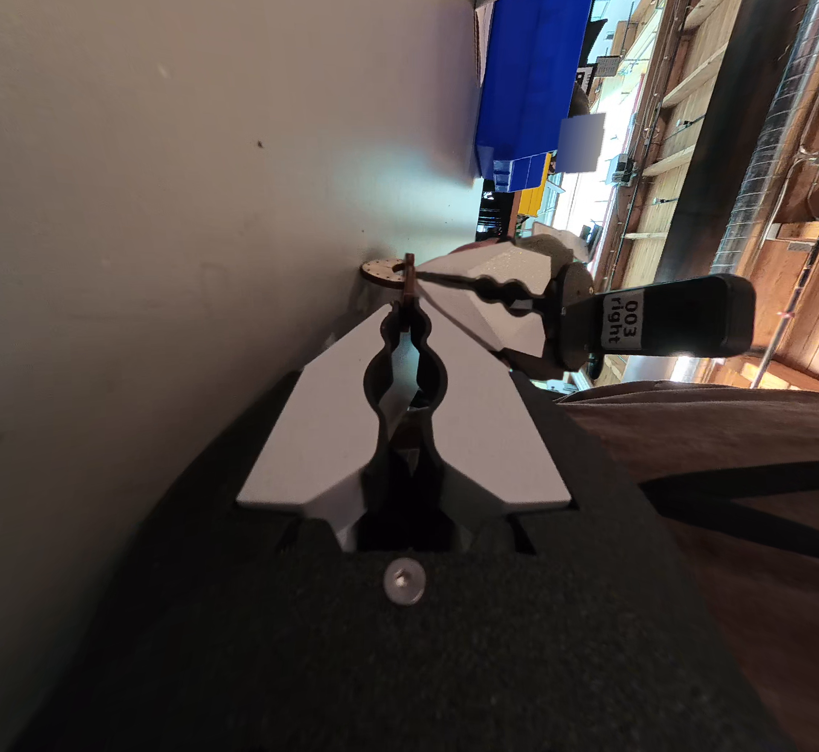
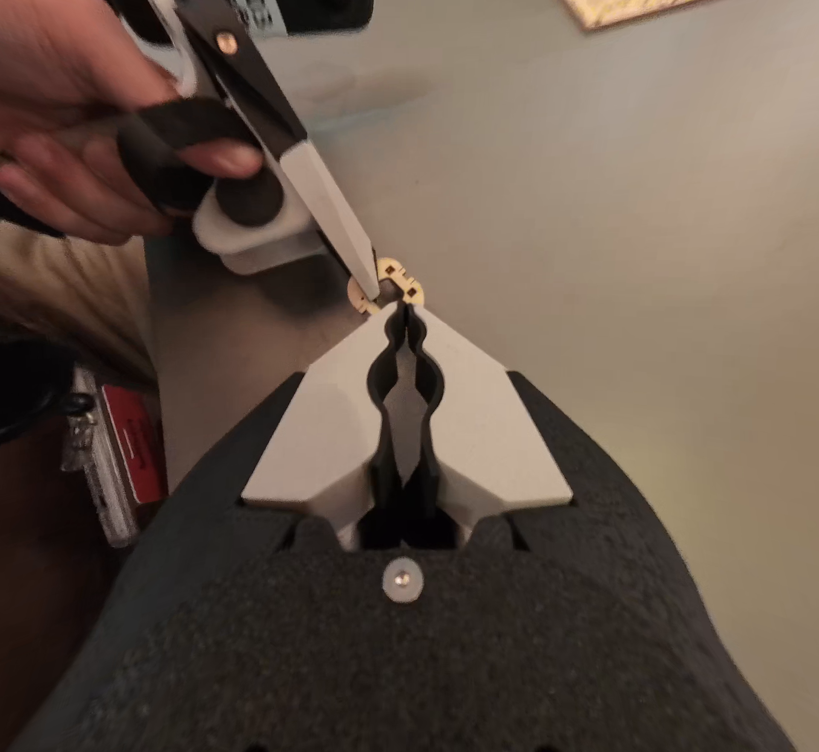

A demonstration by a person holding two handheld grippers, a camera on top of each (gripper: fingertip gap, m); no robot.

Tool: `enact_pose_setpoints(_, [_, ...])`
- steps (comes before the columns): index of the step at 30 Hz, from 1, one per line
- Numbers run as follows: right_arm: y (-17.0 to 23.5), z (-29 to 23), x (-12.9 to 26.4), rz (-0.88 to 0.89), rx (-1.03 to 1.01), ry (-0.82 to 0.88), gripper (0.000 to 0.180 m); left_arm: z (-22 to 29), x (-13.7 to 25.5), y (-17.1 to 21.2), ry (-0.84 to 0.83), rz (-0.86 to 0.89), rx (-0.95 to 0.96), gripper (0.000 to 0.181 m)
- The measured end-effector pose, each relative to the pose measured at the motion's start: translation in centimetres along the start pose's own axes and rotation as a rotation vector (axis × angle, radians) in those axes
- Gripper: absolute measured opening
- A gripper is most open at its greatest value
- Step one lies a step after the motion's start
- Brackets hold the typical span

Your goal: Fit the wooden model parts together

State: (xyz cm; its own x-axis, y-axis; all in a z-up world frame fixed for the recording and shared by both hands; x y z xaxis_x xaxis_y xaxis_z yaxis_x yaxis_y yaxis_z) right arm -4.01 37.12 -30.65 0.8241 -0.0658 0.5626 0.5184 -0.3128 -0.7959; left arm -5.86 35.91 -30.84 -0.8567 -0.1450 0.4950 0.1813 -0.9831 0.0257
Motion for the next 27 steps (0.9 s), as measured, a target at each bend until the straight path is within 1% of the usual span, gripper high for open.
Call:
enact_pose_setpoints(2, [-0.3, 0.2, 0.4, 0.01, 0.014, 0.024, 0.0, 0.0, 0.0, 0.0, 0.003, 0.001, 0.005, 0.002])
enact_pose_setpoints(5, [-1.9, 0.2, 1.5, 0.082, 0.033, 0.045, 0.0, 0.0, 0.0, 0.0, 0.003, 0.003, 0.005, 0.002])
enact_pose_setpoints(6, [-1.9, 0.2, 1.4, 0.077, 0.032, 0.042, 0.0, 0.0, 0.0, 0.0, 0.003, 0.003, 0.005, 0.002])
enact_pose_setpoints(8, [-0.2, 0.2, -0.1, -0.019, 0.0, 0.005, 0.0, 0.0, 0.0, 0.0, 0.002, 0.003, 0.004, 0.002])
enact_pose_setpoints(9, [-0.4, 0.2, -0.2, 0.003, 0.01, 0.007, 0.0, -0.1, 0.1, -0.1, 0.0, 0.004, 0.003, 0.001])
enact_pose_setpoints(10, [-0.2, 0.3, -0.1, -0.022, 0.018, 0.016, 0.0, -0.1, 0.1, -0.1, 0.0, 0.003, 0.004, 0.002])
enact_pose_setpoints(14, [-2.5, 0.6, 1.6, 0.086, 0.048, 0.084, 0.0, -0.1, 0.1, -0.1, 0.0, 0.005, 0.004, 0.002])
enact_pose_setpoints(15, [-2.2, 0.7, 1.4, 0.072, 0.042, 0.083, 0.0, -0.1, 0.1, -0.1, 0.0, 0.005, 0.003, 0.002])
enact_pose_setpoints(17, [0.0, 0.4, -0.5, -0.033, -0.013, 0.019, 0.0, -0.1, 0.1, -0.1, -0.003, 0.005, 0.003, 0.003])
enact_pose_setpoints(18, [-0.3, 0.5, -0.3, -0.003, -0.016, 0.021, 0.0, -0.2, 0.1, -0.1, -0.004, 0.007, 0.004, 0.001])
enact_pose_setpoints(19, [-0.4, 0.6, -0.1, -0.019, -0.002, 0.035, 0.0, -0.2, 0.1, -0.1, -0.009, 0.002, 0.0, 0.002])
enact_pose_setpoints(23, [-2.6, 0.6, 1.5, 0.083, 0.05, 0.095, 0.0, -0.2, 0.1, -0.1, -0.008, 0.005, 0.002, 0.002])
enact_pose_setpoints(24, [-2.2, 0.5, 1.0, 0.058, 0.047, 0.078, 0.0, -0.2, 0.1, -0.1, -0.008, 0.004, 0.001, 0.002])
enact_pose_setpoints(25, [-1.0, 0.3, -0.1, -0.007, 0.024, 0.04, 0.0, -0.2, 0.1, -0.1, -0.01, 0.004, 0.001, 0.002])
enact_pose_setpoints(26, [-0.3, 0.2, -0.8, -0.032, 0.002, 0.021, 0.0, -0.4, 0.0, -0.1, -0.031, 0.004, -0.009, 0.004])
enact_pose_setpoints(27, [-0.4, 0.2, -0.7, -0.023, 0.007, 0.016, 0.0, -0.5, 0.1, -0.1, -0.032, 0.006, -0.011, 0.003])
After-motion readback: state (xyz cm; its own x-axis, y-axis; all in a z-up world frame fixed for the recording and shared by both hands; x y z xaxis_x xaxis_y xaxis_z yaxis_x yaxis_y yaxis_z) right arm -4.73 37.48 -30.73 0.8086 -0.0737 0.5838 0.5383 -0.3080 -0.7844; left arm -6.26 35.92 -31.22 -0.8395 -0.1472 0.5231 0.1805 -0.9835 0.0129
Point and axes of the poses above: each gripper's, where its closed fingertips meet, x back along the fingers, y out of its underside, z = x × y across the jaws, the point moved 1 cm from there along x, back along the fingers, and after that the axes turned 14 degrees about -y, right-handed, at the moved point
